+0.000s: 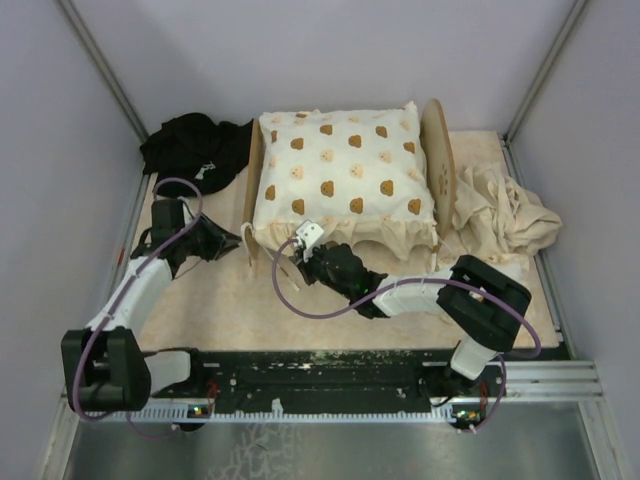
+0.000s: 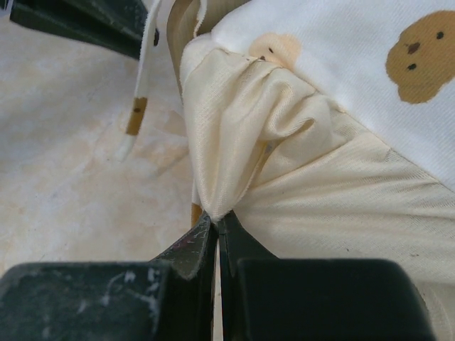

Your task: Set up the pet bed

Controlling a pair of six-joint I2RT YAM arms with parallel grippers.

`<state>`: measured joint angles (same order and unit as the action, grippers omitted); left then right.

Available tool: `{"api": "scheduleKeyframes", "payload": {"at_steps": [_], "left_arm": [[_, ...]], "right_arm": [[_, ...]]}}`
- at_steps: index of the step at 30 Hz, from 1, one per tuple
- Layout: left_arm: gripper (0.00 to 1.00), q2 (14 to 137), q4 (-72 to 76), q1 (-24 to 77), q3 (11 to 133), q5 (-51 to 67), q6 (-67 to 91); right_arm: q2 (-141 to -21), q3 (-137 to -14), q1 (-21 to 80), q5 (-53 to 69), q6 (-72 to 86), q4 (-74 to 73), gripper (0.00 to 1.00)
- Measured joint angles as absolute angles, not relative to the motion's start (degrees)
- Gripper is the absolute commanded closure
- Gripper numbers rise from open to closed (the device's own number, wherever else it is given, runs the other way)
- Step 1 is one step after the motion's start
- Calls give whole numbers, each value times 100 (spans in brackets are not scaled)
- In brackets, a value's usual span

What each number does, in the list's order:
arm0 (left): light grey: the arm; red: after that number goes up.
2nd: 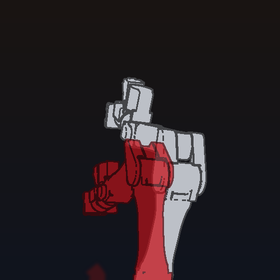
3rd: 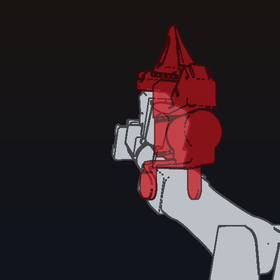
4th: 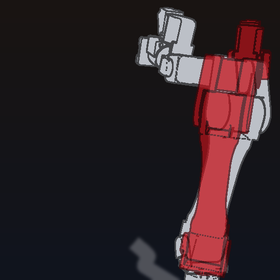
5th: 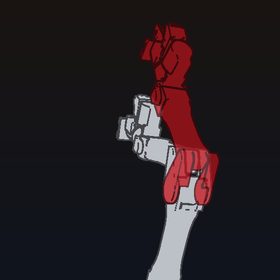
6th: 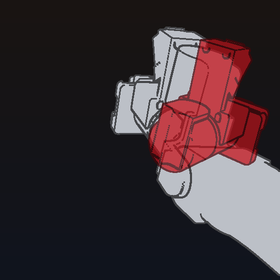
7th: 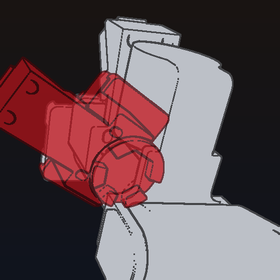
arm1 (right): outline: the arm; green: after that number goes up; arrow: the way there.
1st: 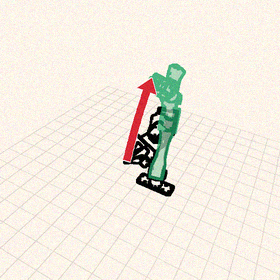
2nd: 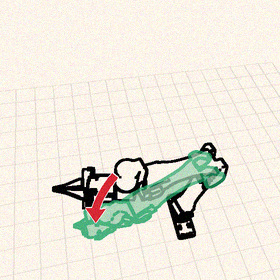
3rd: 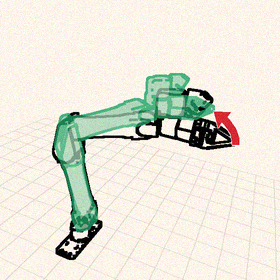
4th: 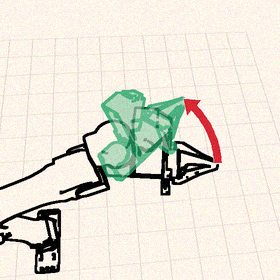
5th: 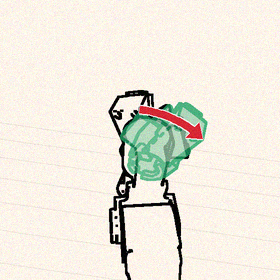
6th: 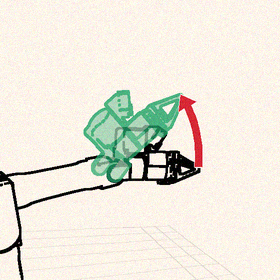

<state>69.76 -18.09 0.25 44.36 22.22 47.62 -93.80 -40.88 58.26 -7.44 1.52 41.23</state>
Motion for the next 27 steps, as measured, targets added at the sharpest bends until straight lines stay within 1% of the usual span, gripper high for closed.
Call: {"api": "scheduleKeyframes", "payload": {"at_steps": [3,8,12,16,22,27], "left_arm": [[71,6624,-1846,30,3911,2255,4762],[69,6379,-1981,49,3505,2200,4746],[62,5996,-2182,60,3358,1855,4630],[57,5400,-2235,73,3361,1658,4351],[54,4541,-1542,143,3247,2088,3918],[53,4650,-764,198,2840,2668,3826]], "right_arm": [[-9380,-4091,5826,-738,174,4134,100],[-9380,-4093,5813,-528,495,4132,100],[-9380,-4097,5776,-281,1011,4163,100],[-9380,-4099,5752,-134,1485,4268,100],[-9380,-4099,5749,-117,1831,4407,100],[-9380,-4099,5749,-152,1920,4453,100]]}}
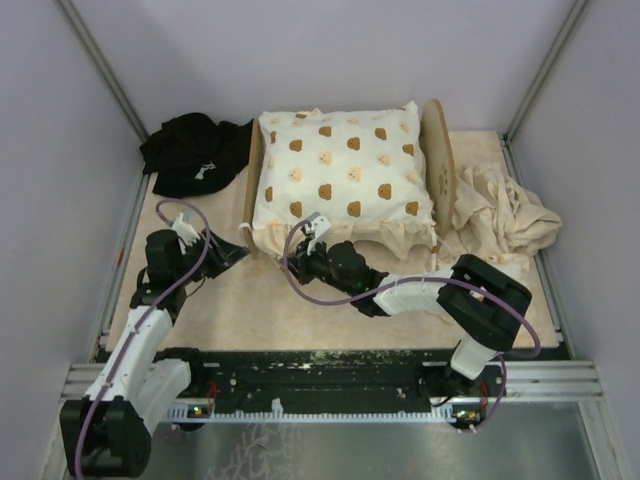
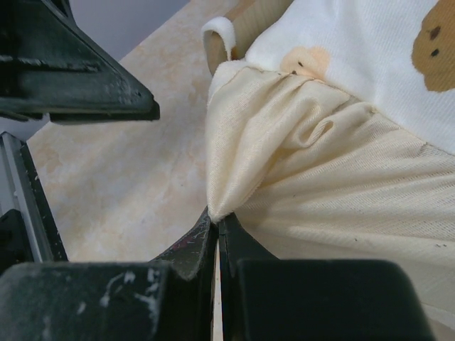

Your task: Set up the pet bed

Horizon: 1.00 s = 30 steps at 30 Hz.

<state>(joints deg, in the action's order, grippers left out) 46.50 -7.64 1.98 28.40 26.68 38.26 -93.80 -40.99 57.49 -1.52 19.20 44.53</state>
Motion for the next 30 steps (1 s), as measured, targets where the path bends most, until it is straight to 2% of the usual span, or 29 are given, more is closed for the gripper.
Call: {"api": "scheduleKeyframes", "payload": {"at_steps": [8,23,26,30], "left_arm": [[47,5207,443,565,2252,2963,4141],[50,6298,2364,1315,2075,2436,4488],[59,6445,2818,1387,1946,2368,4644],[89,6541,3074,1450,1865,2338,4794]], "right_arm": [[-9380,-4099,5749,-172,1973,4460,100],[-9380,-4101,5749,-172,1981,4519,100],[-9380,-4101,5749,-178,2021,4560,100],[-9380,-4104,5749,-191,2062,4591,100]]}}
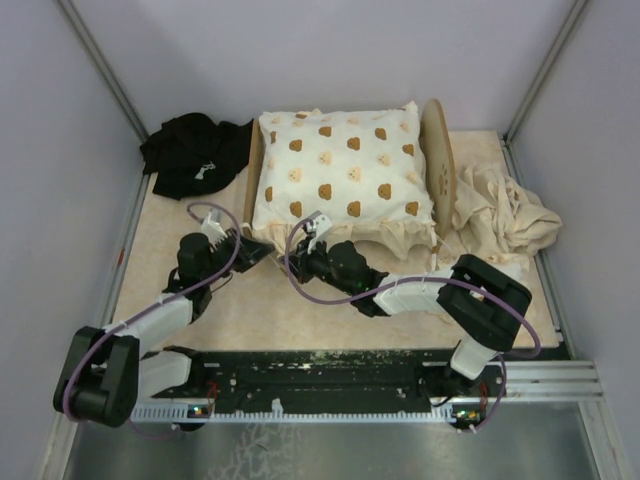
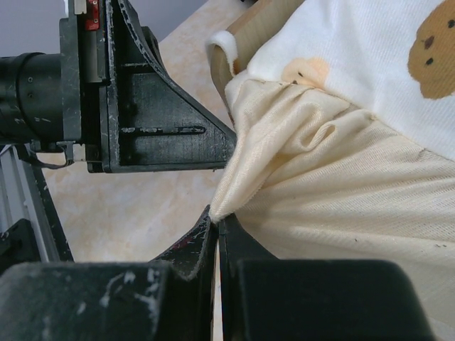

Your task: Set up the pet bed

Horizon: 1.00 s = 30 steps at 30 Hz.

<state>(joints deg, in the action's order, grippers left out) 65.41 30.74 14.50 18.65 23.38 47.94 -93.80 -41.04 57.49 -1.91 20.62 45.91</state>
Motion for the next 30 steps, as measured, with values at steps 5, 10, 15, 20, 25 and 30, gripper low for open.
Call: {"api": "scheduleKeyframes", "payload": {"at_steps": [5,10,15,20,25,30], "left_arm": [[100,6519,2657,1455,2025,2180,4615],[100,6281,1605,1450,2366,1734,4171],[100,6049,923,1450,2451,1457,3826],[100,6042,305,1450,2705,1212,3531],[100,6055,-73,1450,3017,888,3234],[94,6053,-357,1450,3050,530,3074]], "right_arm": [[-9380,-4121,5749,-244,2064,4488,98],[-9017,-4163,5577,-204,2005,3452,79],[-7734,-4156,5151,-541,1767,2051,68],[-6493,-4095,4694,-1527,1411,919,62],[-5961,-3658,3946,-2073,1194,189,58],[-5959,-3358,3489,-2145,1094,-108,50]]}}
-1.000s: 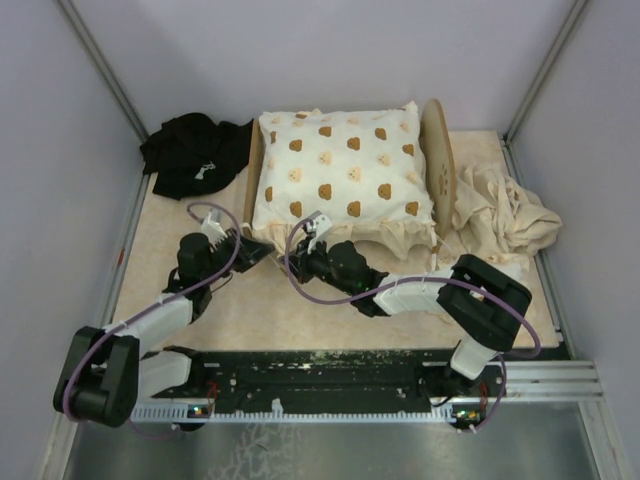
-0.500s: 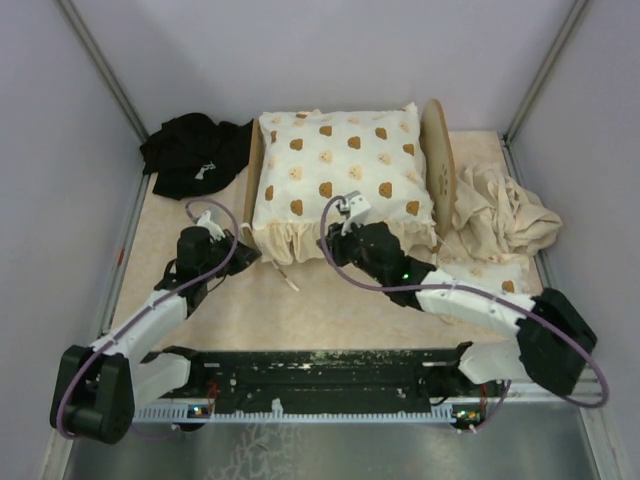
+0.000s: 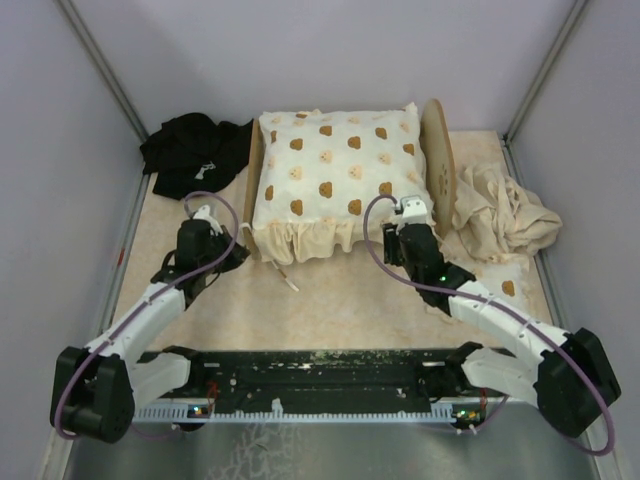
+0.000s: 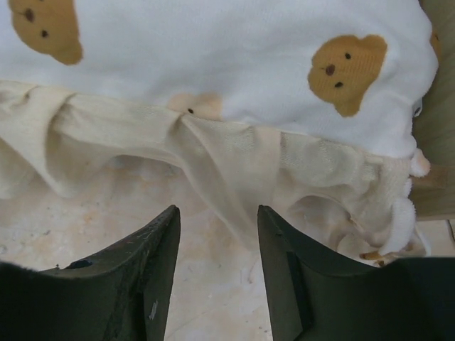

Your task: Set up the pet bed

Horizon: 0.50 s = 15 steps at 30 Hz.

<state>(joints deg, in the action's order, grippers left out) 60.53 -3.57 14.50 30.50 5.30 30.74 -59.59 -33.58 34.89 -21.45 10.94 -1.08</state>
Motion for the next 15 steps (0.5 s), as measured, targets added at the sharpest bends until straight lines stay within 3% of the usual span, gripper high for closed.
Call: {"api": "scheduleKeyframes", "payload": {"at_steps": [3,5,15], "left_arm": [[69,6053,-392,1450,3057,565,3011],[60,6042,-342,1450,3061,746,2987],[48,6173,574,1450,2803,1452,3017]], "right_arm": [[-6058,-3253,3347,-2147,1044,-69,48],[-6134,-3170,3269,-2152,1017,-40,48],[-6388,-3002,3013,-2119,829,440,57]]}}
